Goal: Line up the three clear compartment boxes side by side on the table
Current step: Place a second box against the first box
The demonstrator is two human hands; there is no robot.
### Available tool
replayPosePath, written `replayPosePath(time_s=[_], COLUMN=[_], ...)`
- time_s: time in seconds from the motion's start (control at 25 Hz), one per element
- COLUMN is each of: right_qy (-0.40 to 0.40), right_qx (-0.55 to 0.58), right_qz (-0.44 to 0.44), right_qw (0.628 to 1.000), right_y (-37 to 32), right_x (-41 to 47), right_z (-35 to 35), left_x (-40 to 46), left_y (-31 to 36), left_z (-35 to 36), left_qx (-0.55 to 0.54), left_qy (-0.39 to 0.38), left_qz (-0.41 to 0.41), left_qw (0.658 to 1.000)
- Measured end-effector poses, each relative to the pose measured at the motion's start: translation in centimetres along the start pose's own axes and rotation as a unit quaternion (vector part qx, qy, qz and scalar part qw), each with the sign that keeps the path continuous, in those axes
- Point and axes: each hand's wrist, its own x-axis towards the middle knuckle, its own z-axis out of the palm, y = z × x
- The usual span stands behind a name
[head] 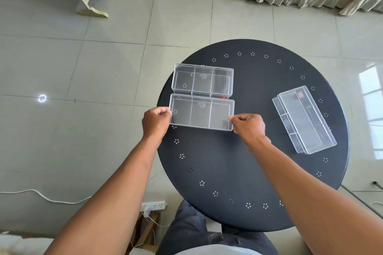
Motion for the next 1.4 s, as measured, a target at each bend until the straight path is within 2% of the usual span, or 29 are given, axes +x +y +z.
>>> replayPosePath(time_s=[0.52, 1.0, 1.12, 1.24, 1.4], right_qy=[0.007, -0.003, 0.005, 0.026, 0.076], right_qx=[-0.011, -0.013, -0.017, 0.001, 0.059], right_qz=[0.024, 0.021, 0.011, 0.001, 0.009], right_qw=[1.000, 1.000, 1.000, 1.000, 0.995], right_y=[-1.1, -1.3, -1.2, -0.6, 2.5], right_x=[1.2, 1.6, 1.1, 0.1, -1.0], right_z=[0.7, 0.7, 0.1, -1.9, -6.5], left_x=[2.2, 2.3, 1.2, -1.0, -4.6], left_y=[0.4, 0.7, 1.4, 2.4, 4.1], left_z=[0.0, -0.1, -0.1, 0.1, 3.5], left_qx=[0.026, 0.045, 0.082, 0.115, 0.116], left_qy=[-0.031, -0.029, 0.006, 0.086, 0.031], left_qz=[0.006, 0.014, 0.057, 0.154, 0.229], left_qw=[0.999, 0.998, 0.995, 0.978, 0.966])
